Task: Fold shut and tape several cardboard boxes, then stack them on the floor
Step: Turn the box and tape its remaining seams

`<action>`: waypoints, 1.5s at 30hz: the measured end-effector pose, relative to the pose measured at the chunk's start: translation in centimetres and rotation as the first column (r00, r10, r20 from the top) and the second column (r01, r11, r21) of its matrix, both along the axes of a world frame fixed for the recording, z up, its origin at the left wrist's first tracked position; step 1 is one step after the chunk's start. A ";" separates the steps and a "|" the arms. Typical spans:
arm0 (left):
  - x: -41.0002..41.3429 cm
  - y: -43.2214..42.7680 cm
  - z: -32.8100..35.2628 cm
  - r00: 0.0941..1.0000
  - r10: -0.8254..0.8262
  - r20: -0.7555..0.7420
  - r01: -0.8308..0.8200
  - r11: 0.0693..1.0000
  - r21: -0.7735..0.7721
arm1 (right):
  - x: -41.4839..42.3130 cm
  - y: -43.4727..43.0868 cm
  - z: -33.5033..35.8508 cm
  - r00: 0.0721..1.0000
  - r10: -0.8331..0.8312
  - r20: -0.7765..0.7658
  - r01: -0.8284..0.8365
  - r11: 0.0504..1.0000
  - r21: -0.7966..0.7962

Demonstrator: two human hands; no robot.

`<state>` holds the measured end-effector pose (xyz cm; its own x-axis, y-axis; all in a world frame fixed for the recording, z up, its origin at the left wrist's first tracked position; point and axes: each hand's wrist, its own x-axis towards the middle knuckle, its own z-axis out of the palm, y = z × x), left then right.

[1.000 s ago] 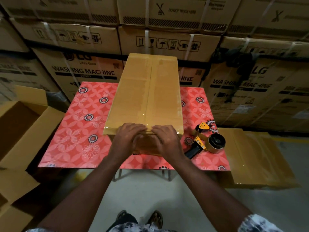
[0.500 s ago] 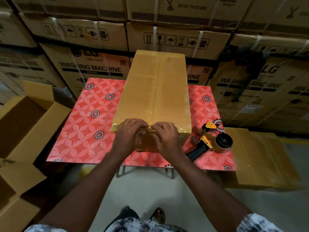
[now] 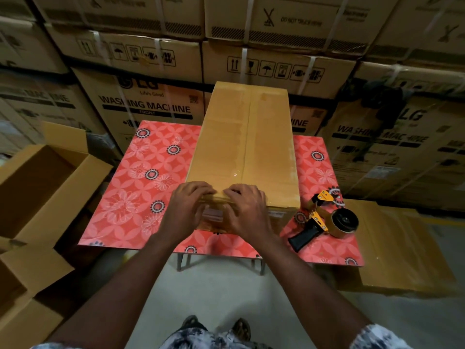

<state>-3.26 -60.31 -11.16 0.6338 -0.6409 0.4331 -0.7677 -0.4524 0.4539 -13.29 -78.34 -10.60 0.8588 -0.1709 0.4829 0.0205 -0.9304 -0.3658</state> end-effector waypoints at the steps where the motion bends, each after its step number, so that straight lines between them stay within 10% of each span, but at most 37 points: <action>1: 0.1 0.1 0.2 1.000 -0.014 -0.010 0.014 1.000 -0.004 | 0.1 0.1 0.2 1.000 -0.001 0.002 0.001 1.000 -0.008; 23: 2.1 2.6 1.4 0.956 0.068 -0.284 -0.124 0.975 -0.183 | 4.3 5.3 0.4 0.994 0.110 0.017 -0.111 0.961 0.252; 37: -3.0 0.7 0.5 0.677 0.227 -0.700 -0.585 0.743 -0.325 | 4.2 6.9 0.6 0.997 -0.049 0.065 0.021 0.926 0.376; 45: -4.5 2.0 -3.2 0.595 0.114 -0.795 -0.353 0.926 -0.131 | 5.2 9.2 1.6 0.972 -0.201 -0.122 0.206 0.978 0.034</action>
